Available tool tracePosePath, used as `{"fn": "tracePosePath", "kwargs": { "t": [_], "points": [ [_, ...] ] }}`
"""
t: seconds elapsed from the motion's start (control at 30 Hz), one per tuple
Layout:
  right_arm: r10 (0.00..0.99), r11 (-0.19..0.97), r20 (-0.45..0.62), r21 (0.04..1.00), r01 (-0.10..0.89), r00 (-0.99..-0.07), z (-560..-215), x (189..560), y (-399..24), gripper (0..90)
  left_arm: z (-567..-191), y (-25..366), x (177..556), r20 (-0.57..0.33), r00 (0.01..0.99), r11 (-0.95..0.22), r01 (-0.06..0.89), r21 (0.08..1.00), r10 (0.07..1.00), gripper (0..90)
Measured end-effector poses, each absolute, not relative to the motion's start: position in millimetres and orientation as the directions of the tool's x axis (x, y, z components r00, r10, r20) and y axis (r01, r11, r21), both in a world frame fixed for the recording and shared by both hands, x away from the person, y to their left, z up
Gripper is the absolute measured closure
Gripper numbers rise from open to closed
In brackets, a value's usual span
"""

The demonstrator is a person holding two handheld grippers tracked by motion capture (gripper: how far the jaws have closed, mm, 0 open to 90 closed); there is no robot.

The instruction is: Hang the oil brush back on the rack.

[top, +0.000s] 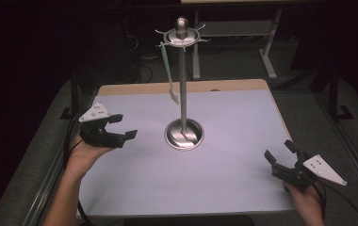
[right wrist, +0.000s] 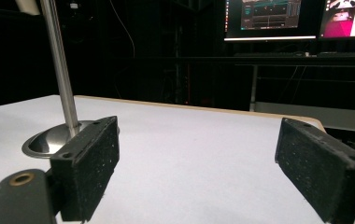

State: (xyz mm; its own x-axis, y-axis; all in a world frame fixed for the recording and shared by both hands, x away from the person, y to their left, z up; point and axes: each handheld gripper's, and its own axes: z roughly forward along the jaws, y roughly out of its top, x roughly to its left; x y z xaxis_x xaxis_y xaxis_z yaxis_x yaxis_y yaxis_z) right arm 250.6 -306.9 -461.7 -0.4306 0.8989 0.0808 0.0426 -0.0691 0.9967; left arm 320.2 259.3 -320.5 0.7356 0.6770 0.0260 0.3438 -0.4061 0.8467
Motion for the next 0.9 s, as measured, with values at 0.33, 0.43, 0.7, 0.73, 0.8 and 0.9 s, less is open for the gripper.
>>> {"fn": "tracePosePath", "kwargs": {
  "t": [0.33, 0.43, 0.7, 0.73, 0.8, 0.9],
  "points": [
    [0.899, -0.067, 0.08, 0.997, 0.046, -0.431, -461.5, 250.6, -307.1, 13.1, -364.0, 273.0, 301.2, 0.019, 0.692, -0.387, 0.381, 0.84, 0.722, 18.8],
    [0.899, -0.069, 0.083, 0.996, 0.048, -0.431, -461.5, 250.5, -307.3, 13.1, -375.5, 277.2, 296.5, 0.008, 0.68, -0.375, 0.395, 0.839, 0.734, 18.4],
    [0.899, -0.07, 0.082, 0.997, 0.044, -0.43, -461.6, 250.6, -306.8, 13.1, -401.7, 282.1, 282.8, -0.006, 0.666, -0.377, 0.43, 0.82, 0.746, 17.6],
    [0.899, -0.069, 0.081, 0.997, 0.044, -0.43, -461.6, 250.6, -306.8, 13.1, -405.9, 281.5, 280.6, -0.017, 0.662, -0.367, 0.436, 0.822, 0.749, 17.6],
    [0.899, -0.068, 0.08, 0.997, 0.043, -0.43, -461.6, 250.5, -306.6, 13.1, -412.9, 281.8, 277.0, -0.011, 0.662, -0.38, 0.443, 0.812, 0.749, 17.5],
    [0.899, -0.068, 0.079, 0.997, 0.042, -0.43, -461.6, 250.5, -306.5, 13.1, -423.1, 282.7, 274.0, -0.009, 0.661, -0.393, 0.458, 0.797, 0.751, 17.4]
  ]
}}
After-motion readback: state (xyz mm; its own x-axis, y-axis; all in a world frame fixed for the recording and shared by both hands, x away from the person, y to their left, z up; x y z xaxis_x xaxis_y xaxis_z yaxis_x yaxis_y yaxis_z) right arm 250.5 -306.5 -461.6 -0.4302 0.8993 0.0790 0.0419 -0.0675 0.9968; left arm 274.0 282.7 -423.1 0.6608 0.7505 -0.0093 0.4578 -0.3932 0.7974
